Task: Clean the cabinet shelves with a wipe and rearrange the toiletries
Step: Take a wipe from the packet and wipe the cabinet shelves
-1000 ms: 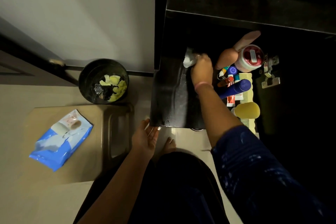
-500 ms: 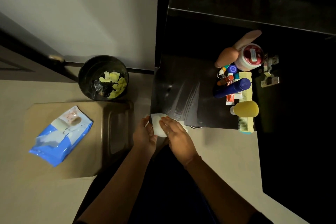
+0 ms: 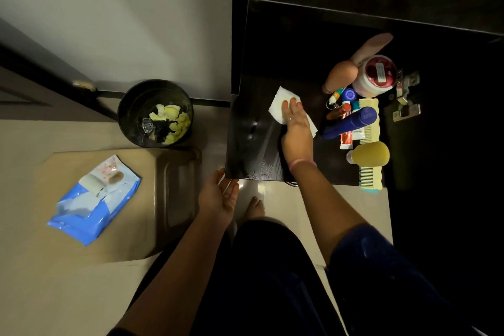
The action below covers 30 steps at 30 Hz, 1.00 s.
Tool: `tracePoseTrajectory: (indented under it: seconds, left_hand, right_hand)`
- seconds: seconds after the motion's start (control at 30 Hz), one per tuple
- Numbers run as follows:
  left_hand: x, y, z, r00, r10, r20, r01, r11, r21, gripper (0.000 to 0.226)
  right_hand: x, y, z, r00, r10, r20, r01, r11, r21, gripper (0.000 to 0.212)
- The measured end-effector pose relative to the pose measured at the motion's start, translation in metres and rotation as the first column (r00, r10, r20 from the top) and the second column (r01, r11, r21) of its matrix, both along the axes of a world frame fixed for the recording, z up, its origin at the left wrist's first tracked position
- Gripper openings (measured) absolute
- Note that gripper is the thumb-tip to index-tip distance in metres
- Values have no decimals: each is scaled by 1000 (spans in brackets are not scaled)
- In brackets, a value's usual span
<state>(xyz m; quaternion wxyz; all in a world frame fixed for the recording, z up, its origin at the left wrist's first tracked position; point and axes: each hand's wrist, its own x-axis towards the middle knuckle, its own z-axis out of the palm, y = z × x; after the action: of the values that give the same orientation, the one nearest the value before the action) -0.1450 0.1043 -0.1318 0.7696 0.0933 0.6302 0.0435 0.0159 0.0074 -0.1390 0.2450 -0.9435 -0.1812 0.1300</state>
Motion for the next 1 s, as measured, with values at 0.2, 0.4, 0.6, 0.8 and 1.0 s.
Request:
tracePoseTrajectory:
  seconds: [0.2,0.4,0.6,0.8,1.0]
  left_hand:
    - [0,-2,2,1000,-8,18,8,1000,-1,18]
    - [-8,0,-3,996,-25,91,28,999,-29,25]
    - [-25,13,-6,957,-97,272,128,987,-97,48]
    - [-28,19,-6,936,-297,187,297,954,28,46]
    - [-23,-4,-8,913,-382,142,374,924,78,40]
  right_hand:
    - [-86,-58,-2,998,34,-49,-33,999,13,74]
    - [-123,-22,-8,989,-122,-88,125,992,26,62]
    - [-149,20,-11,895,440,-74,-439,898,32,58]
    - [-132,-65,5,993,116,-1,-115,983,145,58]
    - [-106,-120,6,881,-470,42,458,874,162,52]
